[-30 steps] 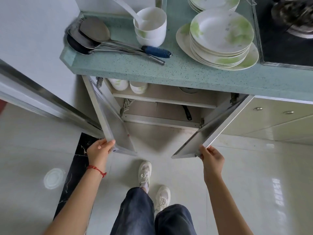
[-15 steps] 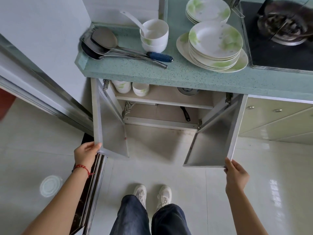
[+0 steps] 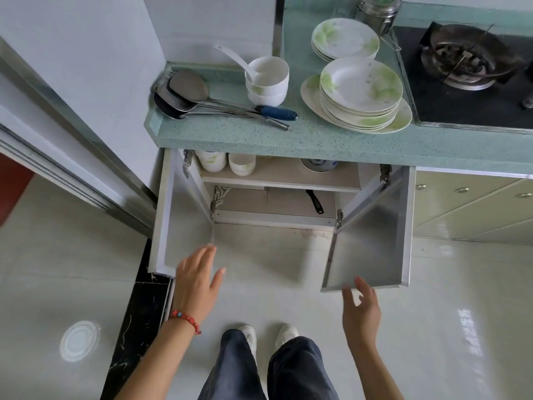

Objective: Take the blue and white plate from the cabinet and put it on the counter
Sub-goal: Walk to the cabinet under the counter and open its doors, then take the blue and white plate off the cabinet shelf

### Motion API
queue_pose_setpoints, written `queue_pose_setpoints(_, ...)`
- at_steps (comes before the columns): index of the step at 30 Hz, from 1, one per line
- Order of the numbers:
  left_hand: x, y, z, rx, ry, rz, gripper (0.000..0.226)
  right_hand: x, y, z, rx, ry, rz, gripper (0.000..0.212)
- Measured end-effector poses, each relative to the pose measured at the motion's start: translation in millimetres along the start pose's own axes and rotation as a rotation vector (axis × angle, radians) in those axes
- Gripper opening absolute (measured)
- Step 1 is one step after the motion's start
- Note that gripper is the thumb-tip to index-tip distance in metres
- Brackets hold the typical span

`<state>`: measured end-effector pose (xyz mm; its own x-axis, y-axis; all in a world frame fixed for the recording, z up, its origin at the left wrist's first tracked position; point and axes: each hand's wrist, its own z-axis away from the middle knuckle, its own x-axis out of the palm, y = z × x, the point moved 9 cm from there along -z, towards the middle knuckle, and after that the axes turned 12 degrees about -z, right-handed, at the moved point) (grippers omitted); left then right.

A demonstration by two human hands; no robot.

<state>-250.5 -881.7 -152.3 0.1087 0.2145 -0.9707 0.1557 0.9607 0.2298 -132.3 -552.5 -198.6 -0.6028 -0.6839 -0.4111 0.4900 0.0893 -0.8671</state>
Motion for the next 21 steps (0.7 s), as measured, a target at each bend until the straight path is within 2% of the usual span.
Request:
queue_pose_setpoints(4, 11, 34, -4, 0.122, -0.089, -0.122, 0.051, 26, -31, 2, -0.230, -0.148, 0.281, 0.041)
queue_pose_setpoints(7, 27, 46, -10, 0.170, -0.127, -0.205, 0.043, 32, -32, -10, -0.281, -0.215, 0.425, 0.043)
queue_pose_setpoints(10, 43, 57, -17, 0.165, -0.211, -0.222, 0.050, 33, -24, -27, -0.318, -0.272, 0.541, 0.044)
queue_pose_setpoints(15, 71, 75, -39, 0.134, -0.249, -0.268, 0.044, 34, -2, -66, -0.331, -0.347, 0.608, 0.046)
queue_pose_setpoints(18, 89, 88, -58, 0.107, -0.304, -0.254, 0.077, 42, 6, -93, -0.371, -0.378, 0.626, 0.046)
queue_pose_setpoints(19, 96, 91, -64, 0.108, -0.306, -0.249, 0.077, 44, 9, -103, -0.378, -0.380, 0.623, 0.046)
queue_pose_setpoints(21, 110, 95, -78, 0.094, -0.277, -0.251, 0.058, 52, 13, -123, -0.398, -0.374, 0.604, 0.045)
